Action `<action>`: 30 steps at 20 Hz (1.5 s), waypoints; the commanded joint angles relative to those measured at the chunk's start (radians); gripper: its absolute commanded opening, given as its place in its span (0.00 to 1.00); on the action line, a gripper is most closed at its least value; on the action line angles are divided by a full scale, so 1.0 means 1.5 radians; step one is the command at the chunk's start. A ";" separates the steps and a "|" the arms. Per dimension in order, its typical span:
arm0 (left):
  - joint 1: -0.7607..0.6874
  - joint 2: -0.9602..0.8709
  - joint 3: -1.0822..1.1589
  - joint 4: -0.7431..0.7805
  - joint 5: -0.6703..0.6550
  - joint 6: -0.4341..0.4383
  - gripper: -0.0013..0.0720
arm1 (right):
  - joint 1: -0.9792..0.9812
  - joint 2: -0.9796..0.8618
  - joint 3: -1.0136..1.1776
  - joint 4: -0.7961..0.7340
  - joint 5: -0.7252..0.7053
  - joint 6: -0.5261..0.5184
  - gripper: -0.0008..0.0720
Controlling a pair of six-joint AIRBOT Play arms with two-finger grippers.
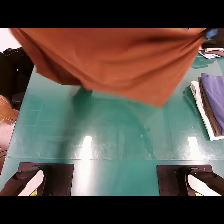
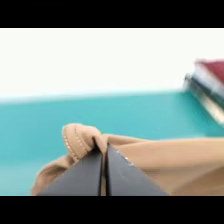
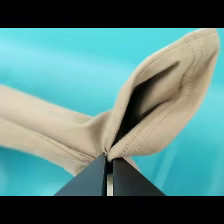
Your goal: Fold the shirts.
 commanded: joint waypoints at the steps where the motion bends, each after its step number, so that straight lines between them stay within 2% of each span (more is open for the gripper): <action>1: 0.003 0.097 0.100 0.015 -0.021 -0.001 0.05 | -0.041 0.091 0.062 -0.006 0.000 -0.001 0.03; 4: 0.003 0.104 0.198 0.015 -0.040 -0.005 0.05 | -0.089 0.147 0.076 -0.006 0.002 -0.001 0.03; 7: 0.003 0.100 0.212 0.023 -0.040 -0.005 0.05 | -0.141 0.163 0.075 -0.004 0.027 -0.001 0.03; 13: -0.007 -0.026 0.100 0.028 -0.139 -0.024 0.05 | -0.140 0.013 0.068 -0.001 0.197 0.025 0.03; 15: -0.034 -0.096 0.033 0.034 -0.159 -0.022 0.05 | -0.100 -0.053 0.014 -0.003 0.182 0.025 0.03; 18: -0.094 -0.215 -0.057 0.110 -0.147 -0.022 0.05 | -0.060 -0.153 -0.100 -0.006 0.125 0.025 0.03; 20: -0.121 -0.315 -0.092 0.153 -0.108 -0.022 0.05 | -0.049 -0.220 -0.170 -0.005 0.056 0.025 0.03; 22: -0.126 -0.419 -0.090 0.153 -0.050 -0.022 0.05 | -0.047 -0.283 -0.210 0.002 -0.013 0.025 0.03; 25: -0.124 -0.514 -0.090 0.148 0.017 -0.057 0.06 | -0.047 -0.359 -0.212 0.033 -0.057 0.024 0.03; 26: -0.124 -0.526 -0.090 0.148 0.018 -0.057 0.35 | -0.047 -0.373 -0.212 0.046 -0.072 0.024 0.09; 27: -0.124 -0.531 -0.090 0.149 0.014 -0.057 0.80 | -0.049 -0.382 -0.212 0.064 -0.083 0.024 0.38; 28: -0.122 -0.528 -0.089 0.151 0.002 -0.056 0.91 | -0.055 -0.385 -0.212 0.084 -0.089 0.024 0.57; 30: -0.097 -0.517 -0.071 0.153 -0.083 -0.056 0.90 | -0.069 -0.377 -0.212 0.132 -0.084 0.001 0.57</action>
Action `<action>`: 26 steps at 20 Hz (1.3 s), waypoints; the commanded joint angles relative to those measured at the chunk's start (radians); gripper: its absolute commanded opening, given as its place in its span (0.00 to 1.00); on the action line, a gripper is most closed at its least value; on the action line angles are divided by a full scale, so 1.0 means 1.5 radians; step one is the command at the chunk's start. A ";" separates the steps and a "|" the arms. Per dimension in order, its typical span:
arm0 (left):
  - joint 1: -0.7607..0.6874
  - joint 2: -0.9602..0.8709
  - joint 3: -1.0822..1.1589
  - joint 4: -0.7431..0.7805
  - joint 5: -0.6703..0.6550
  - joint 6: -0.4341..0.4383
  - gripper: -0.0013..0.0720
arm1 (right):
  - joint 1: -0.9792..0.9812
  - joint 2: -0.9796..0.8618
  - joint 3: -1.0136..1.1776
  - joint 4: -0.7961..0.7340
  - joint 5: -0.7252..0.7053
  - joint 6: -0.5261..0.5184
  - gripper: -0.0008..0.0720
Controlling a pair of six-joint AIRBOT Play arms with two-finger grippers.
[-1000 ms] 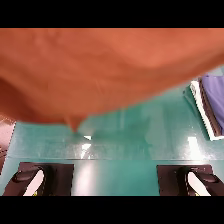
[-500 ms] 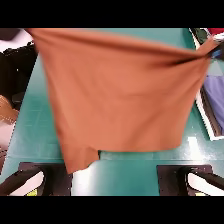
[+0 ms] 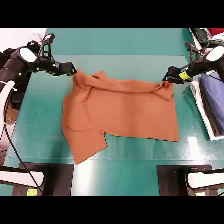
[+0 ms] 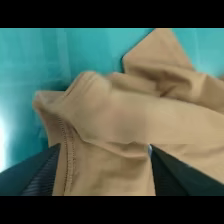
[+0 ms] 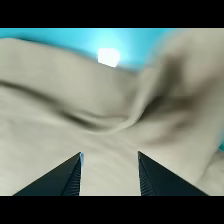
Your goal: Fold the shirts.
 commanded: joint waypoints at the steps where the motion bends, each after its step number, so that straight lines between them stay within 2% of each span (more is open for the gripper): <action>1: 0.038 -0.004 0.018 0.007 -0.110 -0.006 0.90 | -0.023 -0.003 -0.006 0.082 -0.004 -0.050 0.57; 4: 0.110 0.061 -0.026 0.007 -0.201 -0.005 0.90 | -0.050 0.058 -0.035 0.086 0.052 -0.098 0.57; 7: 0.155 0.166 -0.179 0.010 -0.213 -0.003 0.90 | -0.076 0.153 -0.141 0.087 0.049 -0.102 0.57; 11: 0.158 0.291 -0.414 0.007 -0.210 0.000 0.90 | -0.088 0.268 -0.273 0.084 0.044 -0.102 0.57; 14: 0.158 0.342 -0.542 -0.006 -0.180 0.000 0.90 | -0.088 0.334 -0.334 0.086 0.019 -0.102 0.57; 21: 0.149 0.342 -0.602 -0.060 -0.117 0.018 0.90 | -0.088 0.404 -0.358 0.086 0.018 -0.102 0.57; 26: 0.059 0.342 -0.602 -0.066 -0.062 0.011 0.89 | -0.088 0.426 -0.358 0.086 0.018 -0.102 0.57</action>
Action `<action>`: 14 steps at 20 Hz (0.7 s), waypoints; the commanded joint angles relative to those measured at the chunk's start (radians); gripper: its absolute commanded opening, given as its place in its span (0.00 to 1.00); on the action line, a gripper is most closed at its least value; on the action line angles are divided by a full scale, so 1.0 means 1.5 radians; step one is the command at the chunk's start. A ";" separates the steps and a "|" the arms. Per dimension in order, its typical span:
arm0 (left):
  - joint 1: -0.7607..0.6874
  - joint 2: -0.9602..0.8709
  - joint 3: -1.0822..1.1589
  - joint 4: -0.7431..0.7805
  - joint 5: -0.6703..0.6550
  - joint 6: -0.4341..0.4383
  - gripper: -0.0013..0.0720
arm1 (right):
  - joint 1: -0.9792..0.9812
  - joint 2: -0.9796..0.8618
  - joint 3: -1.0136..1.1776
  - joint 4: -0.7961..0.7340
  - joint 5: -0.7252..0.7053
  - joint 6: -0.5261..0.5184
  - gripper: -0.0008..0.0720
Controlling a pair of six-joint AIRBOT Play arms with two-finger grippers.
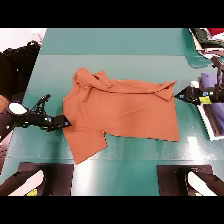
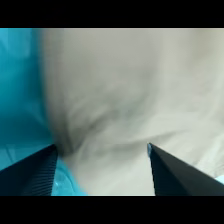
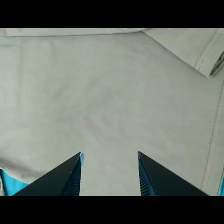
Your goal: Fold the shirts.
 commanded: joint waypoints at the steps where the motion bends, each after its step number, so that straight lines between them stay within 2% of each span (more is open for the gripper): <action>1: -0.038 0.001 -0.002 -0.003 0.042 -0.017 0.58 | -0.001 0.019 -0.002 -0.004 0.004 0.001 0.57; 2: -0.038 0.001 0.005 -0.003 0.041 -0.021 0.20 | -0.003 0.022 -0.002 -0.009 0.012 0.001 0.57; 3: -0.038 0.001 0.014 -0.003 0.039 -0.021 0.07 | -0.012 0.022 -0.002 -0.008 0.028 0.001 0.57; 5: -0.038 0.001 0.042 -0.003 0.015 -0.021 0.05 | -0.056 0.022 -0.019 -0.011 0.074 0.001 0.57; 8: -0.038 0.001 0.087 -0.003 -0.023 -0.019 0.05 | -0.159 0.022 -0.102 -0.077 0.126 0.001 0.57; 10: -0.038 0.001 0.105 -0.006 -0.030 -0.016 0.05 | -0.230 0.022 -0.175 -0.112 0.129 0.000 0.59; 11: -0.038 0.001 0.107 -0.013 -0.027 -0.016 0.05 | -0.263 0.022 -0.209 -0.109 0.126 0.000 0.66; 14: -0.038 0.001 0.107 -0.019 -0.018 -0.016 0.05 | -0.326 0.022 -0.294 -0.109 0.102 -0.019 0.65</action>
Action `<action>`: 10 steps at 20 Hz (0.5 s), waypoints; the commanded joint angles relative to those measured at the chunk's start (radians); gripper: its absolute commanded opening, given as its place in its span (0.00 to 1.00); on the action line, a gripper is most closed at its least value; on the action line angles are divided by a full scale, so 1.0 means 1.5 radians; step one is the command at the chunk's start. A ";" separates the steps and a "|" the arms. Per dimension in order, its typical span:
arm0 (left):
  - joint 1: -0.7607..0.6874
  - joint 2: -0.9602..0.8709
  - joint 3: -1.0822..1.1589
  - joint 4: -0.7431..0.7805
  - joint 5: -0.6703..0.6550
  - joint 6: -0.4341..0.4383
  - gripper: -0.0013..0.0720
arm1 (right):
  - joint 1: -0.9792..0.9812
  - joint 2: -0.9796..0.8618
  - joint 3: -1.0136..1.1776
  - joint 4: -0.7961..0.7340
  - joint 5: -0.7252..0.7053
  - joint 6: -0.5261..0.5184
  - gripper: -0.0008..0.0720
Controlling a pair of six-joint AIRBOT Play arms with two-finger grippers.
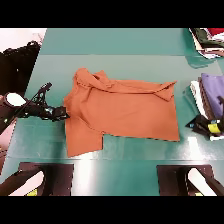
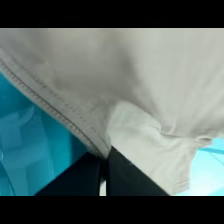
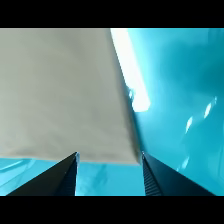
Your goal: Fold the shirts.
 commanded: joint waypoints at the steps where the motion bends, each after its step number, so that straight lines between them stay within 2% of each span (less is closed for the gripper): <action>1: 0.000 0.000 0.008 -0.009 0.001 0.002 0.05 | -0.070 0.000 -0.095 -0.015 -0.017 -0.018 0.61; 6: 0.000 0.001 0.008 -0.017 0.019 0.001 0.05 | -0.024 0.000 -0.139 -0.010 -0.069 -0.025 0.61; 10: 0.000 0.001 0.008 -0.017 0.018 0.002 0.05 | 0.036 -0.026 -0.139 0.034 -0.092 -0.025 0.58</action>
